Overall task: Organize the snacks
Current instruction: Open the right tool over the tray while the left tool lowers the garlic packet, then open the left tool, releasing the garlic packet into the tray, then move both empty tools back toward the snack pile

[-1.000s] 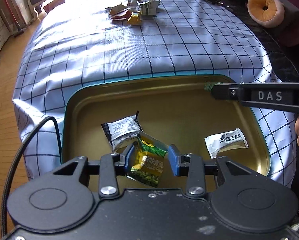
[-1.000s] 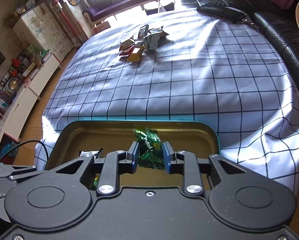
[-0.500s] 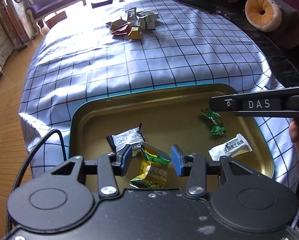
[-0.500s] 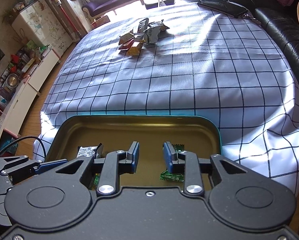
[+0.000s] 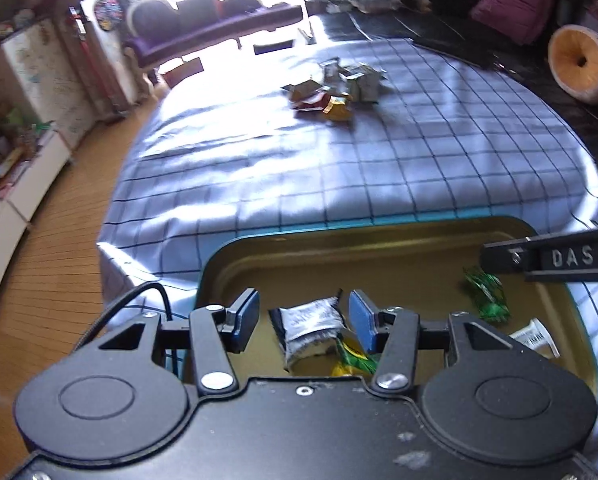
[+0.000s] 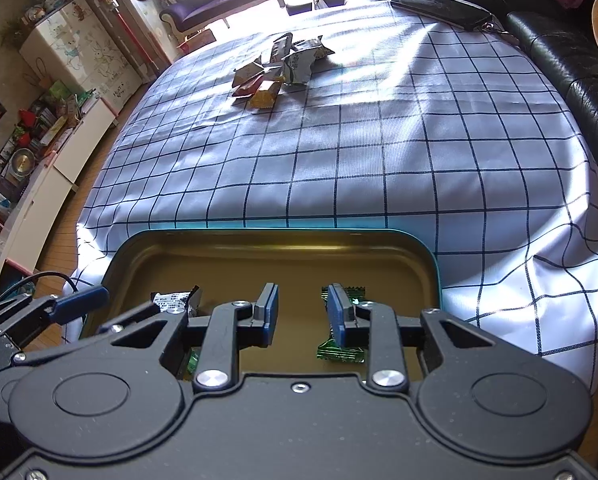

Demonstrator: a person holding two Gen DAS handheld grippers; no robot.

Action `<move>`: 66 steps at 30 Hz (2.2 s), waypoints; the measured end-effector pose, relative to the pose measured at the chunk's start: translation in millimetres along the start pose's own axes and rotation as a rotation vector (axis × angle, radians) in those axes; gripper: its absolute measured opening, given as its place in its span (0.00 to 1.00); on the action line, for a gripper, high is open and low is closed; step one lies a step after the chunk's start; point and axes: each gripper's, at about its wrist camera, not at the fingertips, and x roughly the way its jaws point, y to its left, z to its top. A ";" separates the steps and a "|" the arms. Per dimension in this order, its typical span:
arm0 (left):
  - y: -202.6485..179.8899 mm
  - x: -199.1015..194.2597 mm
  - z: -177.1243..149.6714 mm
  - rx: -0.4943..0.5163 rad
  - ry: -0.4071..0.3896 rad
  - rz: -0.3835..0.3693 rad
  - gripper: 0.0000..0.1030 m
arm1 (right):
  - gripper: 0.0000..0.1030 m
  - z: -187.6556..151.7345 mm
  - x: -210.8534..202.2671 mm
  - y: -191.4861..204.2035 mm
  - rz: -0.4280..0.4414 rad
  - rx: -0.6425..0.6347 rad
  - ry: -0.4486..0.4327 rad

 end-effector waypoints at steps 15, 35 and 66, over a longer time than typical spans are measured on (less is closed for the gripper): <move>2.3 14.7 -1.2 -0.019 0.032 -0.073 0.50 | 0.38 -0.5 6.2 -0.6 0.000 0.008 0.019; -6.9 22.5 -1.6 0.080 0.063 -0.120 0.55 | 0.38 -0.8 16.1 -2.2 -0.004 0.016 0.052; 36.8 35.1 21.9 -0.201 0.059 -0.260 0.56 | 0.38 5.8 25.9 6.8 -0.013 -0.015 0.083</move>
